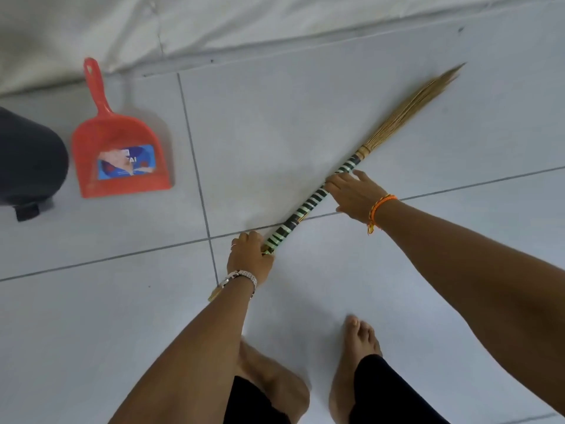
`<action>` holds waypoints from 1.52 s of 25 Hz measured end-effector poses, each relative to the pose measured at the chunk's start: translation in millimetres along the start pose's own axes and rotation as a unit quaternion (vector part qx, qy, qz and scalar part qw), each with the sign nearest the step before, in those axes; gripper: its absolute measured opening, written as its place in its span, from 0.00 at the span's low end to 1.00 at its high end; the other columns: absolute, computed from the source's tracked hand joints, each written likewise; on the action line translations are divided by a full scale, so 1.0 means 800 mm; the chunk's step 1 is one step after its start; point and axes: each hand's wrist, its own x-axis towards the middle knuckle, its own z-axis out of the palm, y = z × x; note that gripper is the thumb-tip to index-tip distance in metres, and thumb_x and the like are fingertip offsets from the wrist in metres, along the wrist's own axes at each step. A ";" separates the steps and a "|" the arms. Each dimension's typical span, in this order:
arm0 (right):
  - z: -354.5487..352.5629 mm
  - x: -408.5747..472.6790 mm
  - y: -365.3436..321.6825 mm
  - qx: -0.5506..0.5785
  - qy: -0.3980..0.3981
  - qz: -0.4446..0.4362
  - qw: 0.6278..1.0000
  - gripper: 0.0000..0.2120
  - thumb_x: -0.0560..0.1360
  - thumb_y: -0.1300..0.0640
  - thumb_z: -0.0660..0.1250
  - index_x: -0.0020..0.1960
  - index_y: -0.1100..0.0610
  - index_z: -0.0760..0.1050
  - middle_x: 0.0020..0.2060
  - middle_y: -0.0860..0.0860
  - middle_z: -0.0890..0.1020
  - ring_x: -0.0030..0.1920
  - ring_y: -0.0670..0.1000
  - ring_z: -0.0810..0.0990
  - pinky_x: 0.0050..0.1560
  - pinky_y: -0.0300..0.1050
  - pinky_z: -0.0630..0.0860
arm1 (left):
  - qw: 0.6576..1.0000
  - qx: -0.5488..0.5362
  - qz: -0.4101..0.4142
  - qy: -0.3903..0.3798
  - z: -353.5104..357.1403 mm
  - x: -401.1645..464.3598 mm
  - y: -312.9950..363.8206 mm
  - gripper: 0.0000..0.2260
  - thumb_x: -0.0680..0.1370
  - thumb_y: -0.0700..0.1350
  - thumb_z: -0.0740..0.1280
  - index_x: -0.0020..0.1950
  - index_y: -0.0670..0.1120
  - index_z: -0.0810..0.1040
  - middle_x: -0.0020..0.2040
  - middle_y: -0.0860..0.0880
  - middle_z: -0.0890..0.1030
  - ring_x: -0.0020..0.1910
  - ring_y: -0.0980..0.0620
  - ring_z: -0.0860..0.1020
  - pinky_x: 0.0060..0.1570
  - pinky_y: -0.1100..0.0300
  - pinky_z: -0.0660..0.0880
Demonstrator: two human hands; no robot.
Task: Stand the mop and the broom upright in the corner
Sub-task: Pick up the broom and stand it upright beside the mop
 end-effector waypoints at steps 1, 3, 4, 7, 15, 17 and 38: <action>0.016 0.014 0.001 -0.009 0.002 -0.005 1.000 0.31 0.74 0.49 0.69 0.72 0.58 0.62 0.70 0.56 0.68 0.70 0.58 0.68 0.69 0.60 0.69 | 1.000 0.003 0.002 0.012 0.015 0.011 -0.011 0.19 0.74 0.50 0.73 0.62 0.48 0.75 0.59 0.46 0.76 0.61 0.44 0.73 0.58 0.49 0.75; 0.036 0.034 0.005 -0.024 0.010 -0.006 1.000 0.28 0.74 0.51 0.69 0.70 0.57 0.63 0.67 0.55 0.70 0.66 0.58 0.70 0.64 0.59 0.73 | 0.999 -0.014 -0.006 0.033 0.037 0.024 -0.025 0.19 0.72 0.51 0.75 0.59 0.48 0.76 0.56 0.47 0.77 0.58 0.45 0.74 0.54 0.49 0.77; 0.041 0.041 0.006 -0.036 0.021 -0.006 0.999 0.26 0.75 0.52 0.68 0.69 0.57 0.64 0.65 0.55 0.71 0.64 0.58 0.71 0.61 0.59 0.74 | 0.999 -0.016 -0.003 0.041 0.045 0.029 -0.029 0.18 0.72 0.51 0.76 0.58 0.48 0.77 0.55 0.48 0.77 0.57 0.46 0.75 0.53 0.50 0.77; 0.049 0.060 0.009 -0.092 0.050 -0.018 0.994 0.14 0.77 0.60 0.62 0.62 0.58 0.68 0.57 0.56 0.74 0.56 0.58 0.74 0.52 0.56 0.75 | 0.997 0.019 0.046 0.058 0.060 0.039 -0.037 0.16 0.73 0.48 0.75 0.58 0.45 0.78 0.56 0.46 0.78 0.56 0.45 0.76 0.53 0.52 0.77; -0.031 0.065 0.009 0.010 -0.002 0.004 1.000 0.11 0.78 0.59 0.61 0.61 0.55 0.69 0.58 0.56 0.74 0.59 0.59 0.73 0.51 0.55 0.73 | 0.949 0.142 0.020 0.282 -0.057 0.023 -0.007 0.14 0.72 0.48 0.76 0.56 0.55 0.81 0.41 0.50 0.83 0.37 0.44 0.81 0.33 0.60 0.68; -0.086 0.046 0.007 0.051 -0.006 0.009 0.999 0.12 0.78 0.58 0.63 0.61 0.55 0.69 0.58 0.54 0.73 0.59 0.58 0.73 0.49 0.55 0.73 | 0.934 0.090 -0.002 0.345 -0.121 0.000 0.014 0.14 0.73 0.47 0.74 0.57 0.52 0.80 0.39 0.50 0.84 0.35 0.43 0.82 0.36 0.58 0.70; -0.657 -0.107 -0.338 0.402 0.091 -0.086 0.907 0.05 0.75 0.62 0.63 0.50 0.58 0.71 0.47 0.55 0.78 0.46 0.56 0.77 0.48 0.50 0.74 | 0.800 -0.491 0.218 0.268 -0.760 -0.386 -0.002 0.04 0.84 0.41 0.62 0.50 0.48 0.74 0.48 0.47 0.84 0.50 0.51 0.83 0.56 0.55 0.79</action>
